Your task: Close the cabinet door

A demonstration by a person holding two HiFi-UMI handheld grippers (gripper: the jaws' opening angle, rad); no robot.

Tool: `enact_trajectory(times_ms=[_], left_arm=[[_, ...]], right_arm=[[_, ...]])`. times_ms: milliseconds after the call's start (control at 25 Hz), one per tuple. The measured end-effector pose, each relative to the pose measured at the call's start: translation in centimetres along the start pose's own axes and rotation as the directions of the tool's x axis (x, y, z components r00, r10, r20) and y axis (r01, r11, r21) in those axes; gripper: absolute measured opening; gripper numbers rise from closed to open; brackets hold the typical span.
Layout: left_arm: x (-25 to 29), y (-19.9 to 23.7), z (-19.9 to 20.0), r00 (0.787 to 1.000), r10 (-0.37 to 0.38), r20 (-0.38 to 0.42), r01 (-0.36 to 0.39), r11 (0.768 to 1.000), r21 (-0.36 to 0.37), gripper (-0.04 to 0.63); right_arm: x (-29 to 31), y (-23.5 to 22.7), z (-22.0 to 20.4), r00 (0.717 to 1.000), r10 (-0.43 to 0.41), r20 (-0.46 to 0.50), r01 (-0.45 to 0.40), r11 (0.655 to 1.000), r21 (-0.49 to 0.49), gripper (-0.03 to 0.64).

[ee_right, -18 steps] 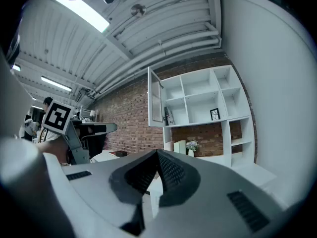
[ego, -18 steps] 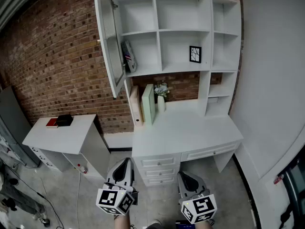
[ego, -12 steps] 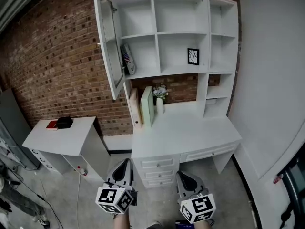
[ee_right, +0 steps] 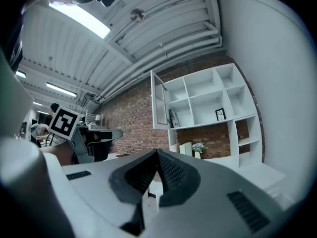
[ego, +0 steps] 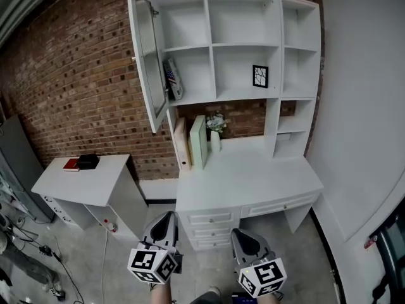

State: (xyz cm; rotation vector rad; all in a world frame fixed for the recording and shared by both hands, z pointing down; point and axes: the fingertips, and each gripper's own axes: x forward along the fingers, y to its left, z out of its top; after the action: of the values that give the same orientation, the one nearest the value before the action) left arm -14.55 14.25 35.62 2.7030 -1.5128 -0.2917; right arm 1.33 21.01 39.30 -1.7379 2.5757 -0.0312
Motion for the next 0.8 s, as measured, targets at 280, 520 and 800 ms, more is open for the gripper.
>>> enact_trajectory(times_ms=[280, 520, 800], left_arm=[[4.0, 3.0, -0.3, 0.999, 0.037, 0.024, -0.037, 0.999, -0.005, 0.011], [12.1, 6.2, -0.9, 0.996, 0.033, 0.080, -0.031, 0.999, -0.034, 0.011], [21.7, 12.6, 0.6, 0.992, 0.045, 0.115, -0.043, 0.999, -0.021, 0.011]], right_arm=[[4.4, -2.0, -1.0, 0.999, 0.040, -0.023, -0.040, 0.999, 0.009, 0.002], [11.8, -7.2, -0.9, 0.999, 0.026, -0.043, -0.028, 0.999, -0.046, 0.002], [22.9, -11.5, 0.3, 0.999, 0.034, -0.032, -0.036, 0.998, -0.048, 0.002]])
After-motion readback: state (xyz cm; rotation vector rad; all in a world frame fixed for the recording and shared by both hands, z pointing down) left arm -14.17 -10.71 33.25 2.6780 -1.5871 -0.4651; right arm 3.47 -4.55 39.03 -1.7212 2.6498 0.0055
